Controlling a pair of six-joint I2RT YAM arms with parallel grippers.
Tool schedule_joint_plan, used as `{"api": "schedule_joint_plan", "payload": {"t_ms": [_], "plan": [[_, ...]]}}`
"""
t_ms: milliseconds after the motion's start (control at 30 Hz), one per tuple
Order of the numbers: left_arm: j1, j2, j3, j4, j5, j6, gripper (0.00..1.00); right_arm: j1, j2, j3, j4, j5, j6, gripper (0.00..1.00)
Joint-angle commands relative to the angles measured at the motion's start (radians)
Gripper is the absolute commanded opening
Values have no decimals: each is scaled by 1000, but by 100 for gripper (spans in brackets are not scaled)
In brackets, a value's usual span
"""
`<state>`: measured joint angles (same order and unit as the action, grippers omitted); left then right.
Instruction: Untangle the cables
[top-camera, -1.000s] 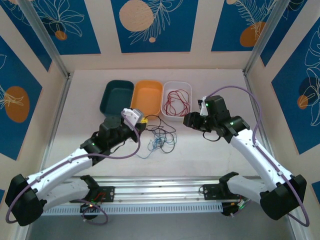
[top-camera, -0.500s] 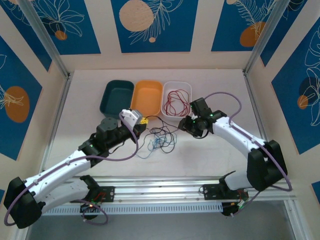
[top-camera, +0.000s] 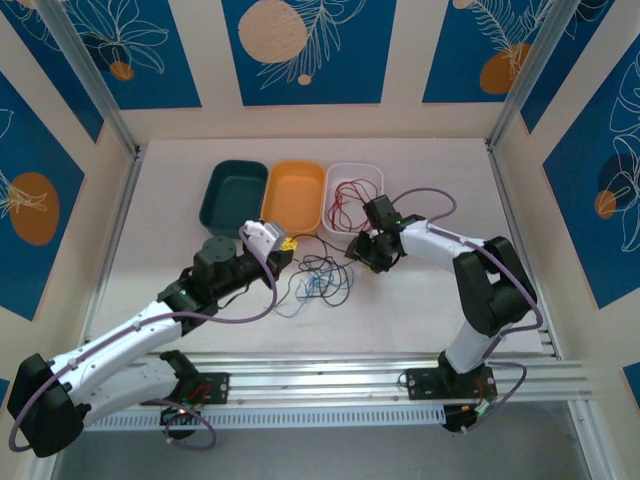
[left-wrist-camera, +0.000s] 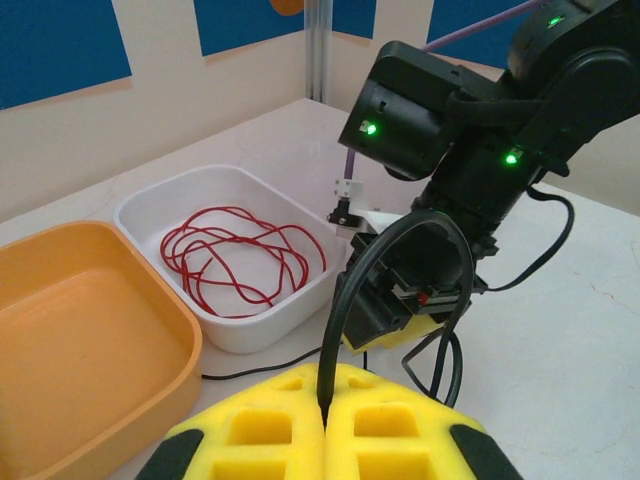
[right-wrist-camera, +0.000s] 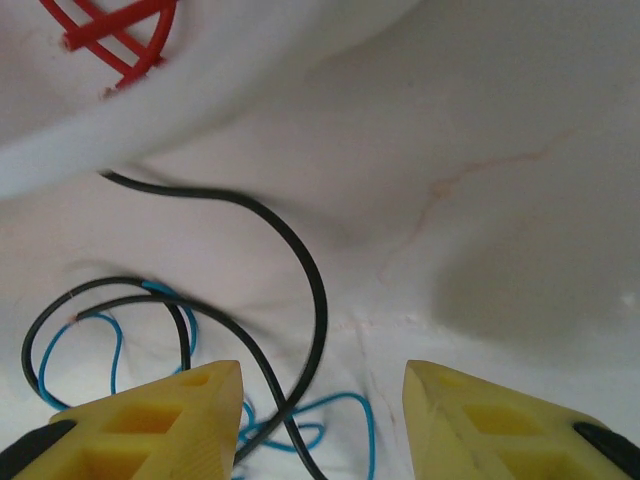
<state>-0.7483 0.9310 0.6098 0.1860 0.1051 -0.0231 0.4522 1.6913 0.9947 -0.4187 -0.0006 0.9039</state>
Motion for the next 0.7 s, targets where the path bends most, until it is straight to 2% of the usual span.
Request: {"api": "schedule_joint_plan", "payload": {"t_ms": [0,100,200,300,467,667], "plan": [[7,-16,-7,30,28,11,0,0,41,37,28,-46,15,46],[7,-18,-8,27,25,11,0,0,66,45,47,-65,15,40],[7,-25,-7,18,0,12,0,0,65,50,37,-58,11,27],[7,-38,3,-23,-89,14,0,-4,42,43,13,-32,2,17],[7,-66,50,-151,-308,25,0,-17,-16,-7,-17,-5,-4,13],[7,-119,94,-223,-395,58,0,-26,-126,-98,-44,42,10,3]]}}
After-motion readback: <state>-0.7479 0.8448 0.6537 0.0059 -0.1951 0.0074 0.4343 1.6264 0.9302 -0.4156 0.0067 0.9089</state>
